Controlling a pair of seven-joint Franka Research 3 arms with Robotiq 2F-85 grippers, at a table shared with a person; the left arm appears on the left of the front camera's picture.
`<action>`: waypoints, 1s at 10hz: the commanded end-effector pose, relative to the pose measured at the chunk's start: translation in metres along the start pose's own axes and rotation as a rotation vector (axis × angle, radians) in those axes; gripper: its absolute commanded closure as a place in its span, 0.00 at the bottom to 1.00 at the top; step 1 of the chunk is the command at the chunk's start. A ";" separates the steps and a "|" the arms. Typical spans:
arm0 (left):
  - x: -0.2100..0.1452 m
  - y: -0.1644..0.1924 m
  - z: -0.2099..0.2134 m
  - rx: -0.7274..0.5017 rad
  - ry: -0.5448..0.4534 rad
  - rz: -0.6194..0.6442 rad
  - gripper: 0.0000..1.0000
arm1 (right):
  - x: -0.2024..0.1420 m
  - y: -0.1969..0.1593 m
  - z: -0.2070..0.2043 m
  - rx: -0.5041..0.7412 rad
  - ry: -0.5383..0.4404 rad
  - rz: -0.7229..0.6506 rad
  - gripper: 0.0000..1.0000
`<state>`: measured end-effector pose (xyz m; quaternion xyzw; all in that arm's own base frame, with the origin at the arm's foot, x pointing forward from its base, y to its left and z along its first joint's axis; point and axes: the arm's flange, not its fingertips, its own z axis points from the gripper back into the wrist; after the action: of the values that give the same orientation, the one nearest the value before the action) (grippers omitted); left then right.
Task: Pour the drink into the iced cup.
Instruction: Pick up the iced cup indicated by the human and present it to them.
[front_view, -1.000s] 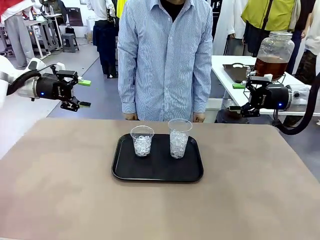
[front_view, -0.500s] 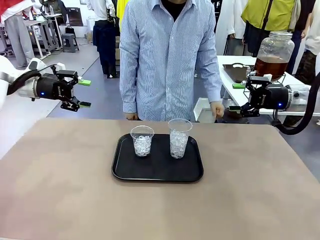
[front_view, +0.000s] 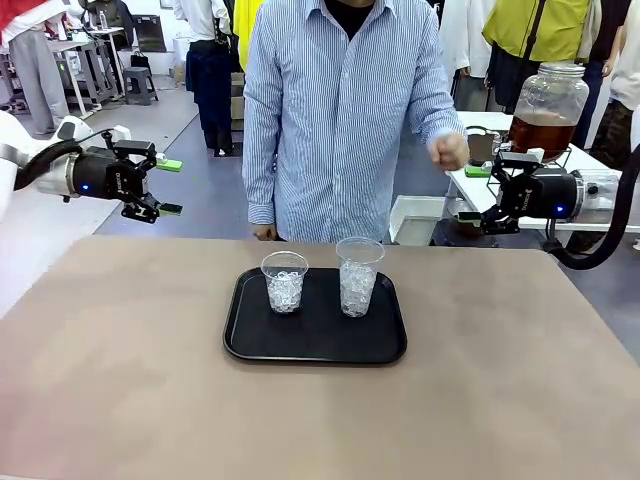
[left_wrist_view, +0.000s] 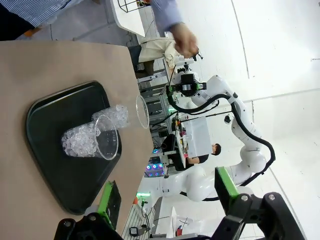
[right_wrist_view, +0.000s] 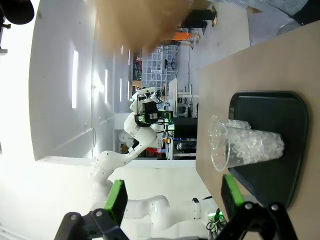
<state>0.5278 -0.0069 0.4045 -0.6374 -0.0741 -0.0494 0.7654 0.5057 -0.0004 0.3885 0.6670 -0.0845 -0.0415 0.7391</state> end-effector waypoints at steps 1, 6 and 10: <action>-0.001 -0.001 0.000 0.003 -0.003 -0.007 0.00 | 0.000 0.001 0.000 -0.004 -0.006 0.002 0.00; -0.001 -0.001 0.000 0.003 -0.003 -0.007 0.00 | 0.000 0.001 0.000 -0.004 -0.006 0.002 0.00; -0.001 -0.001 0.000 0.003 -0.003 -0.007 0.00 | 0.000 0.001 0.000 -0.004 -0.006 0.002 0.00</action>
<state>0.5278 -0.0069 0.4045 -0.6374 -0.0741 -0.0494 0.7654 0.5057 -0.0004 0.3885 0.6670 -0.0845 -0.0415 0.7391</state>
